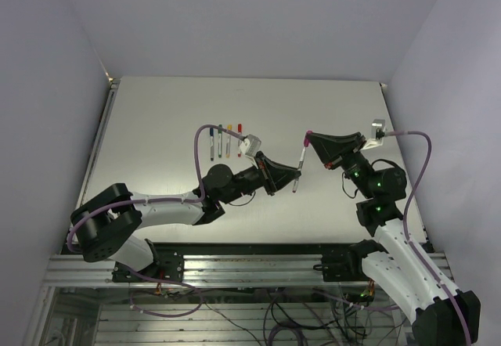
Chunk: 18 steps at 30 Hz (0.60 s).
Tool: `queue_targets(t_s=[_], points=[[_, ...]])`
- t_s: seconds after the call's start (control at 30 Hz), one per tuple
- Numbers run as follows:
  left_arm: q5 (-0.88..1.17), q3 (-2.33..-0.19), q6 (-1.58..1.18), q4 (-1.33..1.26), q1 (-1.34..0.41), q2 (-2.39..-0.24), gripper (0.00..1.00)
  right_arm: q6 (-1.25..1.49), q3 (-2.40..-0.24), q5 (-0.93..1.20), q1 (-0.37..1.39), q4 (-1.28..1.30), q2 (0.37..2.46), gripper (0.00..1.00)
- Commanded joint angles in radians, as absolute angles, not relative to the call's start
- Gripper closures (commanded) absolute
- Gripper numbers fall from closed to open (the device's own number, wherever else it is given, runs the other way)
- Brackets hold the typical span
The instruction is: Insert the pens into the pen caps
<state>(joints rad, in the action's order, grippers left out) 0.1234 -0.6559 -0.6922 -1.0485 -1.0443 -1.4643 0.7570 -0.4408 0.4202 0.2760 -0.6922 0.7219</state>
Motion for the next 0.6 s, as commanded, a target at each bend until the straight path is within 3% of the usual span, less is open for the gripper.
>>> queue_targets(t_s=[0.0,0.57], points=[[0.107,-0.678,-0.685,-1.083,-1.05,-1.465,0.93,0.779,-0.417,0.437,0.275,-0.729,0.709,1.0],[0.079,-0.686,-0.677,-1.093,-1.049,-1.471,0.93,0.811,-0.375,0.461,0.286,-0.727,0.697,1.0]])
